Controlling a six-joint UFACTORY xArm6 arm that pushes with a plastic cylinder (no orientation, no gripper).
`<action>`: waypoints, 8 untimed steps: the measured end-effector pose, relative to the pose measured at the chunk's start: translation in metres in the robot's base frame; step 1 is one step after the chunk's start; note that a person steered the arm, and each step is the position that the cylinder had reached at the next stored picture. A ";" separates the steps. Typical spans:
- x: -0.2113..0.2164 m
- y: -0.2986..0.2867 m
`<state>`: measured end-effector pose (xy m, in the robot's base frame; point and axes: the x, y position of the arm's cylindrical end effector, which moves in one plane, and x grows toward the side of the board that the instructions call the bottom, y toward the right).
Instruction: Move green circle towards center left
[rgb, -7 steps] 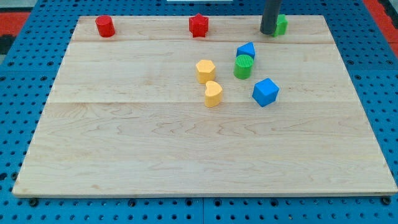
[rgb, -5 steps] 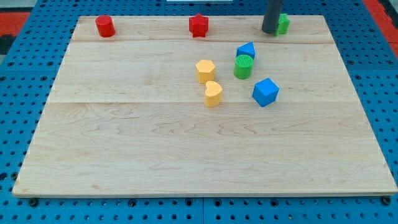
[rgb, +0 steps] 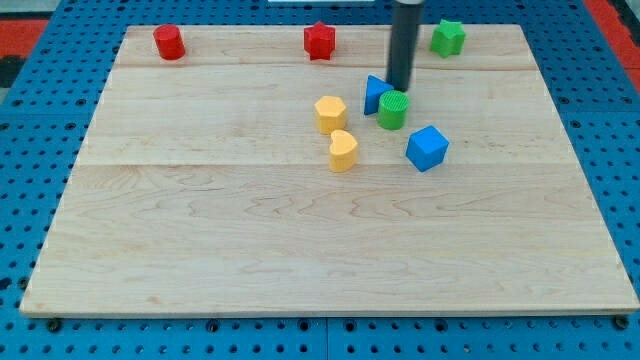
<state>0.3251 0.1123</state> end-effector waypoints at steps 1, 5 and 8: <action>0.020 -0.008; 0.128 -0.067; 0.183 -0.117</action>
<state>0.5081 -0.0050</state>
